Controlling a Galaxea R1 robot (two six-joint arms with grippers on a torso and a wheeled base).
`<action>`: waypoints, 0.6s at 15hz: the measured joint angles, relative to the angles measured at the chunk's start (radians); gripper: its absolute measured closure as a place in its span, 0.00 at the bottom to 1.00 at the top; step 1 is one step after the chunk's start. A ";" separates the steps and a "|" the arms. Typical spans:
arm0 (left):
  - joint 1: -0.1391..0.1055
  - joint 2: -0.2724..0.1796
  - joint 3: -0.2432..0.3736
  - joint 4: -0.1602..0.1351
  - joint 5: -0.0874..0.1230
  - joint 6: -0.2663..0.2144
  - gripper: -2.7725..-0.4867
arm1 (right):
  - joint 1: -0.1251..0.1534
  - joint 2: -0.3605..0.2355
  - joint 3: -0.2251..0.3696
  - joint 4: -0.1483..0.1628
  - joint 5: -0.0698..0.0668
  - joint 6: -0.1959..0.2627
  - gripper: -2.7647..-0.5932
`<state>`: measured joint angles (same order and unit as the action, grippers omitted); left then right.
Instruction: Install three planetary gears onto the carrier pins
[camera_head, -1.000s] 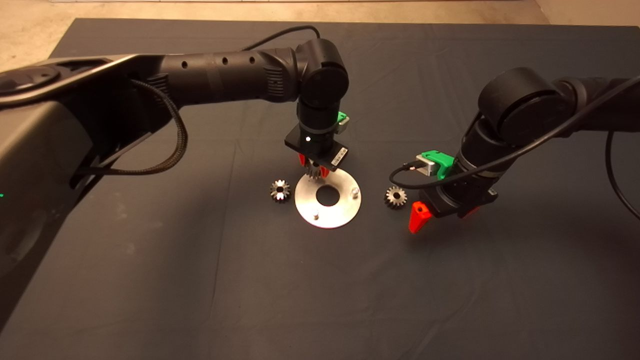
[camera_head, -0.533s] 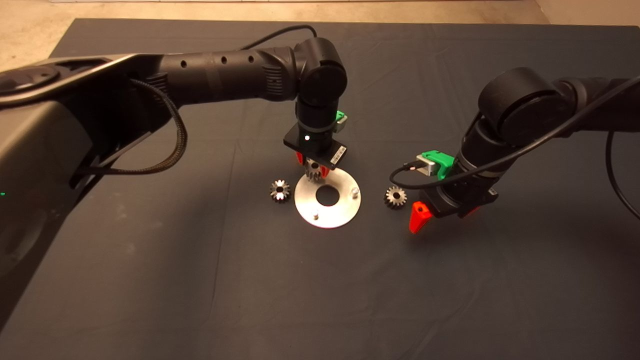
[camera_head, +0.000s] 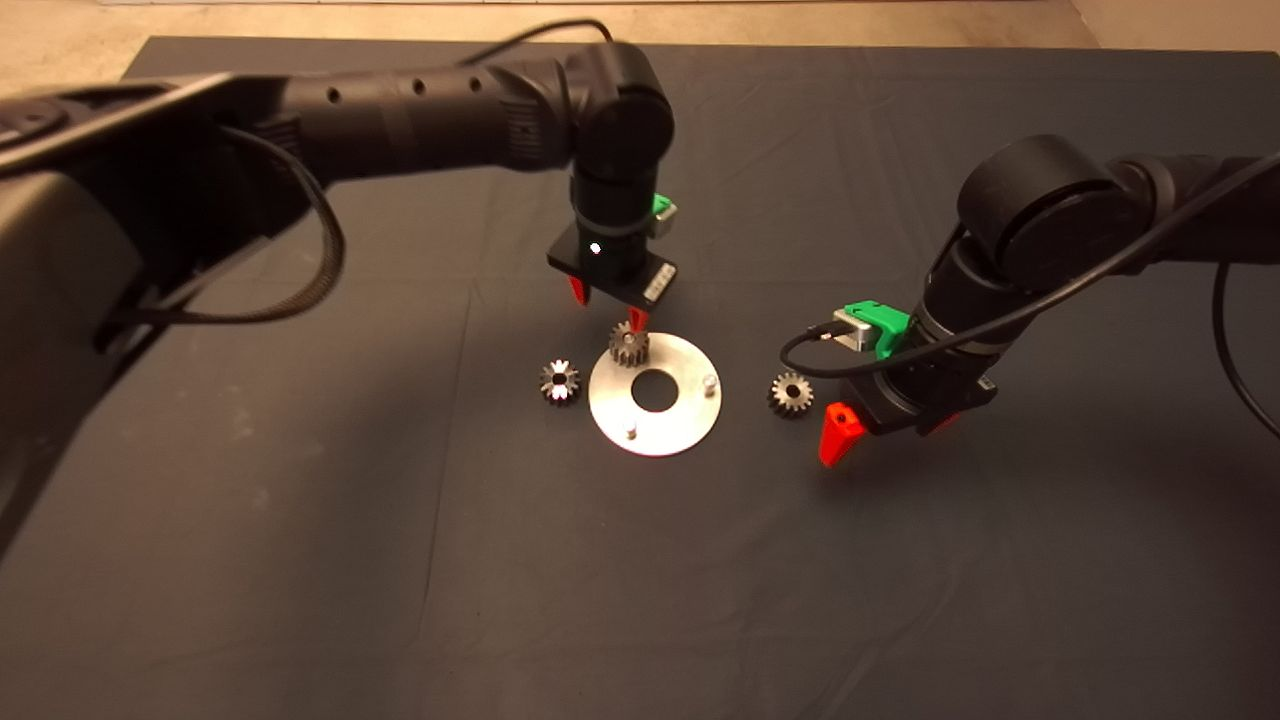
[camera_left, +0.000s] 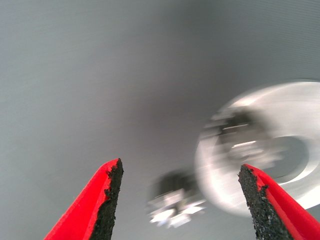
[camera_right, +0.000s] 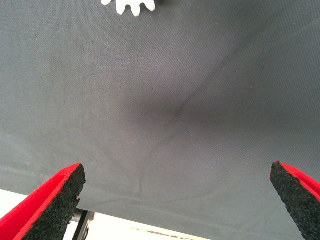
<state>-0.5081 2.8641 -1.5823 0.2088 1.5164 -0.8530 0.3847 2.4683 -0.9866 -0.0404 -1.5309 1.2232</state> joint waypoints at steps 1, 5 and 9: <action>-0.009 -0.034 0.000 -0.017 0.001 -0.005 0.50 | 0.000 0.000 0.000 0.000 0.000 0.000 0.00; -0.004 -0.096 0.039 -0.060 0.012 -0.086 0.42 | 0.000 0.003 0.000 -0.001 0.002 0.000 0.00; -0.005 -0.090 0.109 -0.073 0.002 -0.195 0.38 | 0.000 0.007 -0.063 -0.010 0.000 -0.049 0.00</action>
<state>-0.5132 2.7743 -1.4735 0.1362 1.5187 -1.0476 0.3847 2.4751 -1.0500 -0.0504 -1.5310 1.1744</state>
